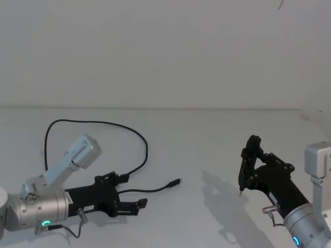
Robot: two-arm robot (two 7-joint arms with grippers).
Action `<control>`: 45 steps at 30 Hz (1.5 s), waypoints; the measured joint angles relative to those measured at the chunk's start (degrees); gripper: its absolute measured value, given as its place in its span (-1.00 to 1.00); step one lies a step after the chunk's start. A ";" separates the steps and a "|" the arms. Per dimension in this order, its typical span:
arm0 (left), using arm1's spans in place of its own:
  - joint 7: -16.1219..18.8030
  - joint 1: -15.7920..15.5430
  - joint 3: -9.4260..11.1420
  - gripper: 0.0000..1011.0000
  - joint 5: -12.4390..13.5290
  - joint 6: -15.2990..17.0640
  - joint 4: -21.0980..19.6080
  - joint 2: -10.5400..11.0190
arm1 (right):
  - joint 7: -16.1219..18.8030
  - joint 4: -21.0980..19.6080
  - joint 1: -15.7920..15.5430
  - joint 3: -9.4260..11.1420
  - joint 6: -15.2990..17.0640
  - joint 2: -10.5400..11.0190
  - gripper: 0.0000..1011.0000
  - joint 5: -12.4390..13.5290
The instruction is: Pick up the data cable with the one hand.
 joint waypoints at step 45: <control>-6.67 -6.70 4.96 0.72 -0.52 -4.16 13.13 -2.38 | 0.00 0.00 0.00 0.00 0.00 0.00 -0.45 0.00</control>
